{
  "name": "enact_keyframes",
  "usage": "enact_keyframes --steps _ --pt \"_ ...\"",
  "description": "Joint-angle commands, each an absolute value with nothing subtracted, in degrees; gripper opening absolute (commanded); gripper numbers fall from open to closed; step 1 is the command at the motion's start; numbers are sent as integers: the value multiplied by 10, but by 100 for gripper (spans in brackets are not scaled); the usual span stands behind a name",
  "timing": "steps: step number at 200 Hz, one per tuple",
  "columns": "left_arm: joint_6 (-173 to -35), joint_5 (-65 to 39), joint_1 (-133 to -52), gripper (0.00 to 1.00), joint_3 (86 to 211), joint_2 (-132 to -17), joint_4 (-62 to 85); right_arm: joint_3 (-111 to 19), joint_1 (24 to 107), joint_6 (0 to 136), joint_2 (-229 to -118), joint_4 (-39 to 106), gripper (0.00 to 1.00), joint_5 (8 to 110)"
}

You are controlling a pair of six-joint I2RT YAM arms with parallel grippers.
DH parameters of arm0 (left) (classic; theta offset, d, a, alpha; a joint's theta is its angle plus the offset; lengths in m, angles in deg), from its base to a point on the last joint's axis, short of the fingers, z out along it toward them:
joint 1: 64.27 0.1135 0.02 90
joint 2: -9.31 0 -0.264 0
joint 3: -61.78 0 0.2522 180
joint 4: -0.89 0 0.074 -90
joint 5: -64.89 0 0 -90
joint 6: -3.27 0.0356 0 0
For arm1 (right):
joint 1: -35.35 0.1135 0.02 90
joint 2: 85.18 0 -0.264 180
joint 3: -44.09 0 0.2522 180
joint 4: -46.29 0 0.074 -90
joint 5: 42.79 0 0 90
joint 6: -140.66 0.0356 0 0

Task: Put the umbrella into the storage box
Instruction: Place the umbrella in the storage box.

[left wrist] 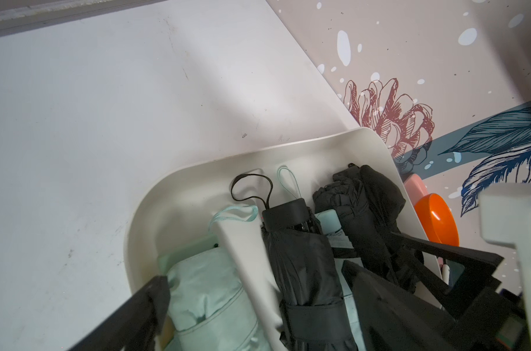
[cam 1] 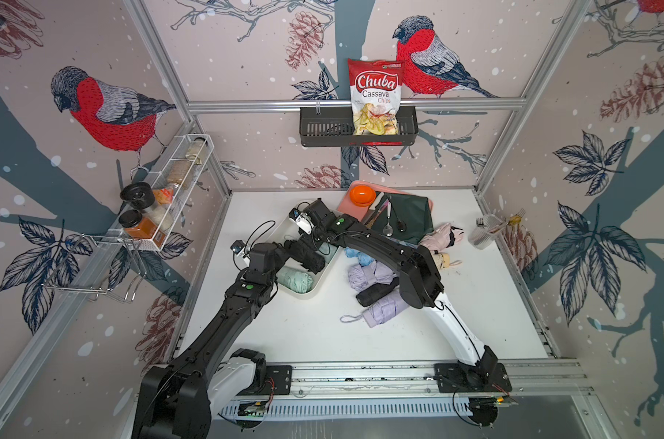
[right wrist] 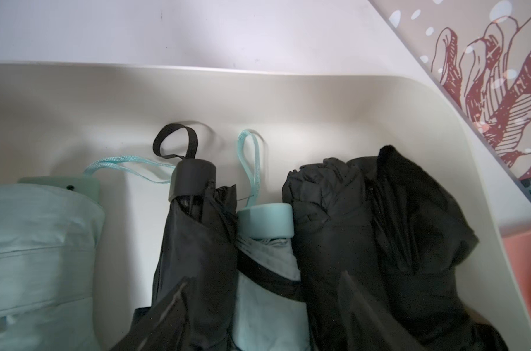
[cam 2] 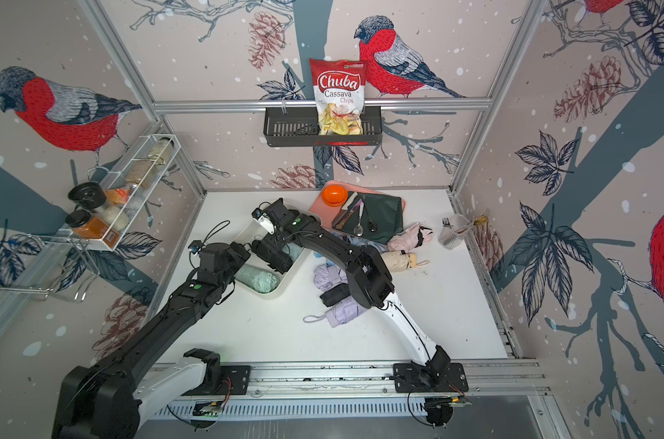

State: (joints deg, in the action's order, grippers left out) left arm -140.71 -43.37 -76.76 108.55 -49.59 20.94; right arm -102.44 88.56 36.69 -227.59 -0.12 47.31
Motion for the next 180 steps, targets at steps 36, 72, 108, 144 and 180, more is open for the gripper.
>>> enact_keyframes --steps 36,72,108,144,180 --pt "-1401 -439 -768 98 1092 -496 190 -1015 889 402 -2242 0 77 445" --pt "-1394 -437 -768 98 1095 -496 191 -993 881 542 -2190 -20 79 329" --pt "-1376 -425 -768 98 1095 -494 184 -812 859 695 -2061 3 79 317" --pt "-1353 -418 -768 98 1094 -489 181 -574 839 809 -1902 73 80 319" --pt "-1336 -417 -768 98 1093 -477 179 -388 836 923 -1780 98 80 336"
